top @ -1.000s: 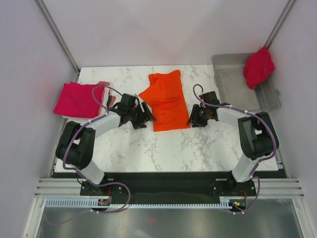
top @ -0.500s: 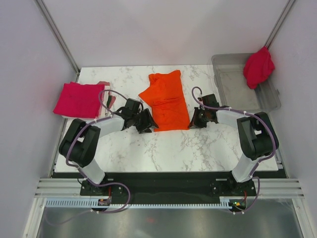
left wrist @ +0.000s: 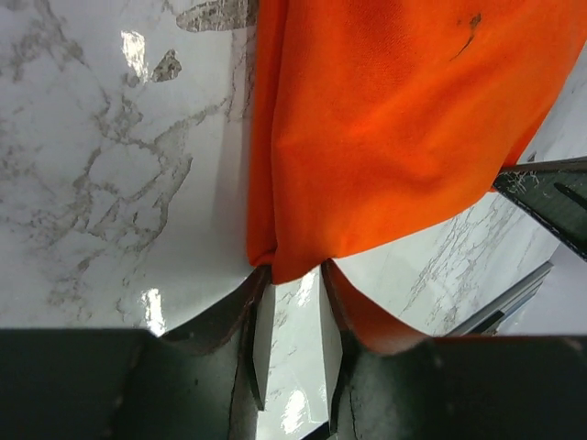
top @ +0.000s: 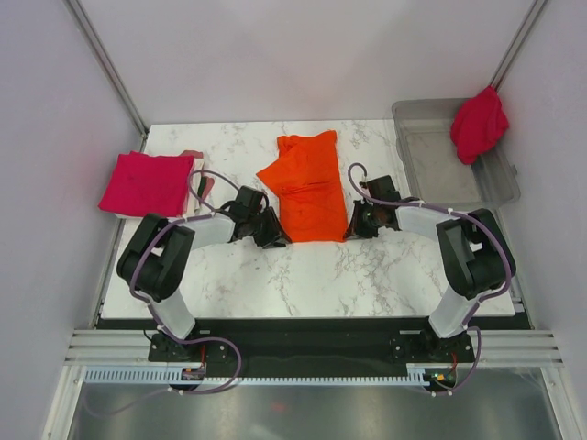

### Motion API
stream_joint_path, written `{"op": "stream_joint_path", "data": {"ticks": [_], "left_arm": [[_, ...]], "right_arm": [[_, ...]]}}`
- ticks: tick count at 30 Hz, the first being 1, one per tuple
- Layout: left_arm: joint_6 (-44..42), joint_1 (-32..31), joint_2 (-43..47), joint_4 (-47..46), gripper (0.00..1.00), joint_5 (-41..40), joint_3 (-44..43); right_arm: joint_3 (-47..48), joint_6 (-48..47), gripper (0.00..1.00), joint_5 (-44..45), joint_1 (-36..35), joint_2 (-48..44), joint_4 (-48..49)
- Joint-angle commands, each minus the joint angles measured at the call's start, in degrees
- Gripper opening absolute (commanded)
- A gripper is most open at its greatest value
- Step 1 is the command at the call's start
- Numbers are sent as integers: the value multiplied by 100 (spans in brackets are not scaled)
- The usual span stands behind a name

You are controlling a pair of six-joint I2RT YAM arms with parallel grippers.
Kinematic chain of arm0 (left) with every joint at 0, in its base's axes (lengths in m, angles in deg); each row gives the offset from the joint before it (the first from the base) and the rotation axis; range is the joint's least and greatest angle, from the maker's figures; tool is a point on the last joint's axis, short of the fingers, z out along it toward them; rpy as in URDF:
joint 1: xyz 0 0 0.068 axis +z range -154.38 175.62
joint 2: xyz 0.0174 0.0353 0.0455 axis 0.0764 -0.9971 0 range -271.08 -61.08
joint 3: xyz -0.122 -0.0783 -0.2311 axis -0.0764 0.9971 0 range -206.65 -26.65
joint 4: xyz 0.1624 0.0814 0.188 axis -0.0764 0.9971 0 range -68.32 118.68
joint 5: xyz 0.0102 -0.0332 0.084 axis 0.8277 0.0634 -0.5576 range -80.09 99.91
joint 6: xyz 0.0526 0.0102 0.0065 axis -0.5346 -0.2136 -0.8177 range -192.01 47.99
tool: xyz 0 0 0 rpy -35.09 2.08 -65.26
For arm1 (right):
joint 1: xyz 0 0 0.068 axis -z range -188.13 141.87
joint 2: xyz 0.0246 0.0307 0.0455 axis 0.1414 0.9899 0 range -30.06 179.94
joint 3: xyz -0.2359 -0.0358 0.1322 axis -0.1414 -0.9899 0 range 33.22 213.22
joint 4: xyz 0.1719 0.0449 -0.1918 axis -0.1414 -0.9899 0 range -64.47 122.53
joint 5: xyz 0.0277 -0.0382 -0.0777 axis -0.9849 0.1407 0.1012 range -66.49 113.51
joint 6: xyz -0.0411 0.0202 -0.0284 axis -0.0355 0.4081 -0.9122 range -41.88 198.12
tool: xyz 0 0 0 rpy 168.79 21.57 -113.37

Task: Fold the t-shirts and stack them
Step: Fold the tshirt

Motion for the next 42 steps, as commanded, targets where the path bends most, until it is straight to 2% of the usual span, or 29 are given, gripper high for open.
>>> {"op": "stream_joint_path", "data": {"ticks": [1, 3, 5, 6, 7, 10, 17, 25, 31, 35, 42], "left_arm": [[-4, -6, -207, -98, 33, -421, -80], [-83, -6, -225, -98, 29, -492, -106], [-127, -6, -242, -89, 19, -510, -132], [-119, -6, -234, -2, 6, -475, -159], [-110, -6, -225, 43, 2, -440, -159], [-128, -24, 29, 69, 2, -281, 25], [-75, -138, 1329, 351, 2, -193, 816], [540, -814, 3120, 649, 2, -114, 1650], [813, -920, 4028, 1255, 2, 167, 1538], [804, -885, 4380, 1747, 2, 71, 1046], [207, -60, 3364, 2003, 2, 510, -166]], "right_arm": [[-43, -98, 0, 140, -94, -260, 21], [-43, -98, 0, 158, -112, -278, -23], [-52, -124, 0, 167, -138, -304, -32], [-69, -133, 0, 202, -139, -313, -49], [-78, -150, 0, 237, -147, -348, -84], [-140, -177, 0, 369, -244, -585, -190], [-613, -159, 0, 501, -560, -1586, -576], [-1142, 192, 0, 659, -1043, -3201, -1156], [-949, 280, 0, 808, -1088, -4196, -1930], [-187, 193, 0, 1220, -1088, -4146, -2360], [1142, -10, 0, 1802, -974, -2943, -2388]]}}
